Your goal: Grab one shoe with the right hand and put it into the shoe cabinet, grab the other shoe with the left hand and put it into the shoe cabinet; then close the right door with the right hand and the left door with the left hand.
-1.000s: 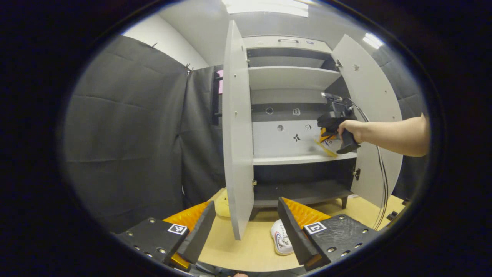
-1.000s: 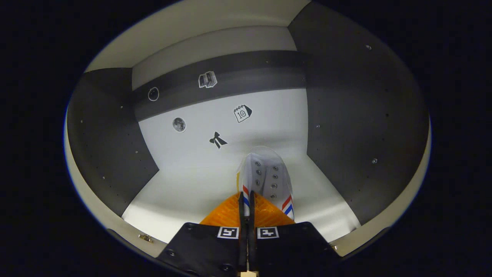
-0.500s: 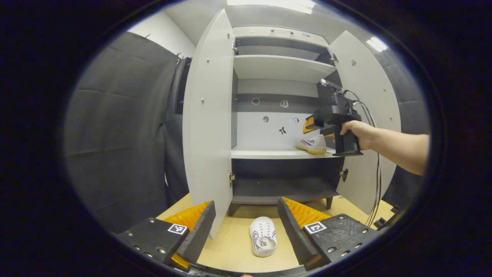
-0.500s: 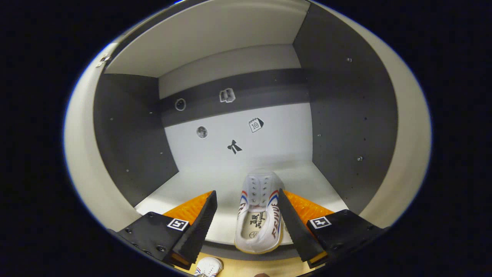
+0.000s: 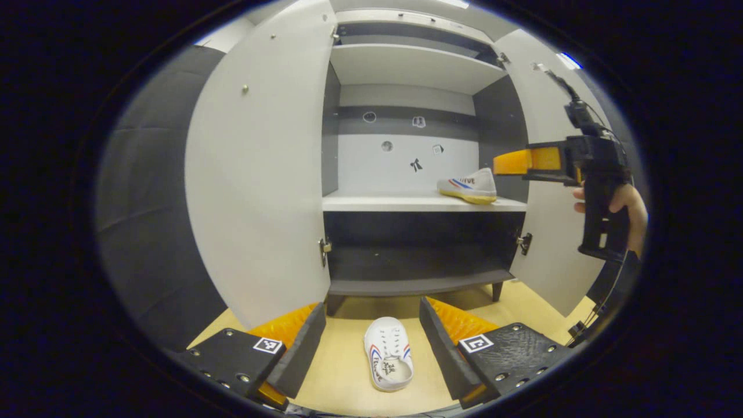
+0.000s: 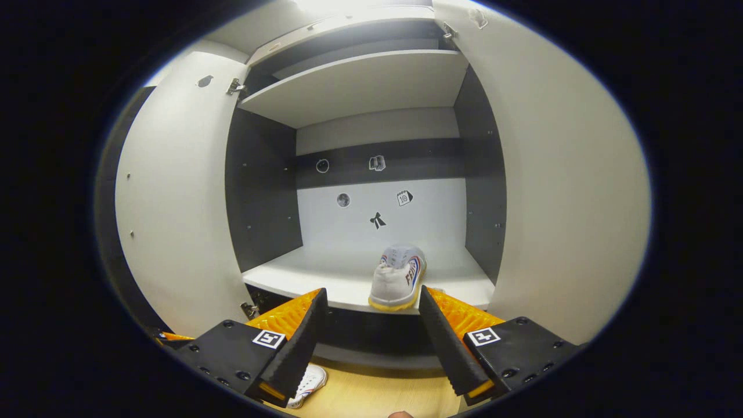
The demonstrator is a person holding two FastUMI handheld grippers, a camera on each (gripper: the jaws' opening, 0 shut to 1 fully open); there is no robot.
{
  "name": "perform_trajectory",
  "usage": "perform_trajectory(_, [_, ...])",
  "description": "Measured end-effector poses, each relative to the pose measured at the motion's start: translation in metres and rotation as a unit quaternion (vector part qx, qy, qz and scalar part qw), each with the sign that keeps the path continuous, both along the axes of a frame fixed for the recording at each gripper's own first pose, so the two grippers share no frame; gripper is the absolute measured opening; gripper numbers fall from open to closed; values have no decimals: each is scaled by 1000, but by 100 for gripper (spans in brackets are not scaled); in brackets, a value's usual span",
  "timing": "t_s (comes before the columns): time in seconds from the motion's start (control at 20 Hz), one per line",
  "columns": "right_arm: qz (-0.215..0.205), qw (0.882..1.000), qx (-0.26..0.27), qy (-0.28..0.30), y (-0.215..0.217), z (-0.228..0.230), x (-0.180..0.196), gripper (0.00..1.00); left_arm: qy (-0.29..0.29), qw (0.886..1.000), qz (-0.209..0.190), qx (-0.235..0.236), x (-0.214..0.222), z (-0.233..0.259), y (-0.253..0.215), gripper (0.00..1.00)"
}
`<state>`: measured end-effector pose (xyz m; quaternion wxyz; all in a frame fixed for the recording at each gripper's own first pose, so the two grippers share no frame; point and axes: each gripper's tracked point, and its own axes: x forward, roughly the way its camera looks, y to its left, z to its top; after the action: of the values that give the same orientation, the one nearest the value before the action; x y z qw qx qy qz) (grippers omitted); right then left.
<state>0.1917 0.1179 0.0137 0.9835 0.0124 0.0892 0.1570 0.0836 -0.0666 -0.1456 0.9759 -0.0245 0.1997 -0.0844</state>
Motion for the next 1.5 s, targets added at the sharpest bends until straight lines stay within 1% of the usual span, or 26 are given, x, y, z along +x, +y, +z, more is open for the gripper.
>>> perform_trajectory(0.25, [-24,999,-44,-11,-14,-30,-41,98,56,998,-32,-8,25,-66,-13,94])
perform_trajectory(0.5, [-50,997,-51,11,-20,-58,-70,99,120,992,-49,0,32,-138,-21,94])
perform_trajectory(0.8, [-74,994,-70,31,-28,-74,-85,99,182,981,-58,7,33,-202,-20,94])
perform_trajectory(0.95, [-82,993,-68,45,-30,-81,-90,99,202,977,-68,26,28,-226,-20,94])
perform_trajectory(1.1, [-83,992,-76,55,-29,-87,-94,99,207,975,-75,36,27,-241,-20,95])
perform_trajectory(1.15, [-82,992,-78,56,-29,-87,-95,99,213,973,-75,49,24,-247,-18,95])
perform_trajectory(1.2, [-81,992,-78,58,-28,-89,-97,94,226,970,-80,50,19,-254,-19,96])
perform_trajectory(1.25, [-80,992,-78,60,-27,-89,-97,99,209,974,-84,34,24,-253,-24,88])
perform_trajectory(1.3, [-79,992,-77,61,-26,-90,-98,99,218,971,-95,19,18,-257,-30,86])
perform_trajectory(1.35, [-80,992,-78,61,-27,-90,-98,99,216,972,-93,7,19,-254,-36,60])
perform_trajectory(1.4, [-78,992,-79,62,-27,-91,-99,94,219,972,-88,5,21,-259,-38,49])
perform_trajectory(1.45, [-75,992,-82,65,-26,-92,-100,99,221,972,-86,10,19,-256,-35,49])
perform_trajectory(1.5, [-73,992,-85,65,-26,-93,-102,99,216,973,-82,18,23,-254,-33,44])
